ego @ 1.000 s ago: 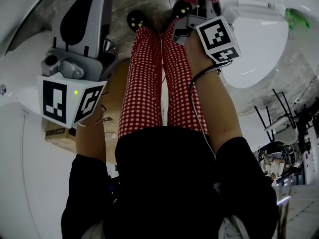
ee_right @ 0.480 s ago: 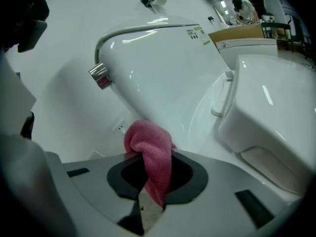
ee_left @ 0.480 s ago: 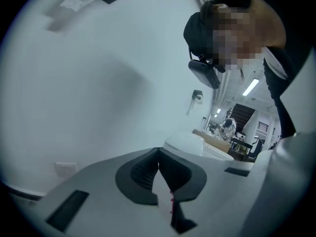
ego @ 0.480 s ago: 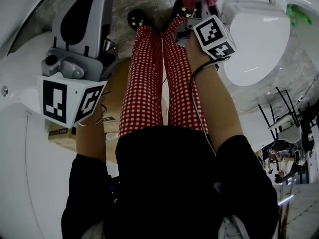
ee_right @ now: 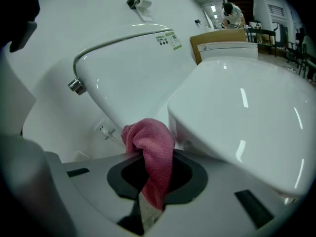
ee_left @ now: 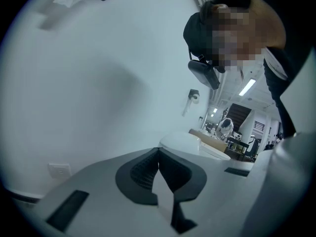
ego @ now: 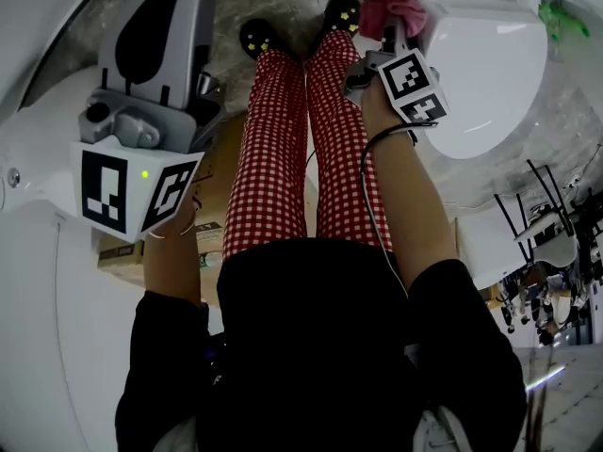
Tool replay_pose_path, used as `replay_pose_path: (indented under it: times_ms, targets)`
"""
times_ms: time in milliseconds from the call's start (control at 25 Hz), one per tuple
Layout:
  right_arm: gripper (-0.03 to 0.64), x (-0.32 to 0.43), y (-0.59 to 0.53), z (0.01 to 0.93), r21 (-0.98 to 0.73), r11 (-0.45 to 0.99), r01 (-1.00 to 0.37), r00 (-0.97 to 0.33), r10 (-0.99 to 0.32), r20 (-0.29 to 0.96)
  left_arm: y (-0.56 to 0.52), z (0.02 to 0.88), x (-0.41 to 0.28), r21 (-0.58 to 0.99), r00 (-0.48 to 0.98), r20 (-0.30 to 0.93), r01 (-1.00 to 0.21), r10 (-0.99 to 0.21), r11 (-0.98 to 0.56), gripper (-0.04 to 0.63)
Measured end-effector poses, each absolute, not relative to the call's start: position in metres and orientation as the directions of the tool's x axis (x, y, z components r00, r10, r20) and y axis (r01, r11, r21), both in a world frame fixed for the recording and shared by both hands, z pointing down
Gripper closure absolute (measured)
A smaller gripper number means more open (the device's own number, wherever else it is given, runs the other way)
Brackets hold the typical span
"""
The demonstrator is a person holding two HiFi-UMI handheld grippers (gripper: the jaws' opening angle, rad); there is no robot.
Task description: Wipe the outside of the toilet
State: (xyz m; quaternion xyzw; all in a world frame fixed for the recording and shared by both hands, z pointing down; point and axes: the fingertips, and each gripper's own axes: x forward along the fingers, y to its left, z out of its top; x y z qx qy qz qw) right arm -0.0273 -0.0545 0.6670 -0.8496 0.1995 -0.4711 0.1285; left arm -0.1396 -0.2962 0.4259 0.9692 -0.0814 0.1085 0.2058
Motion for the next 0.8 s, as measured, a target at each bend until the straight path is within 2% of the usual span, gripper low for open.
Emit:
replay_pose_path:
  times_ms: [360,800]
  targets:
    - [0.538,-0.037,-0.038,0.659,-0.396,-0.898,-0.194,0.469,-0.439,0.766,-0.287,0.420,-0.135,0.371,0.965,0.249,-0.171,-0.080,-0.913,0.586]
    - [0.538,-0.040,-0.076,0.589,-0.461,-0.797,-0.391,0.443,-0.601,0.665,-0.277,0.397,-0.140,0.330,0.962,0.272,-0.087,0.007,-0.940,0.586]
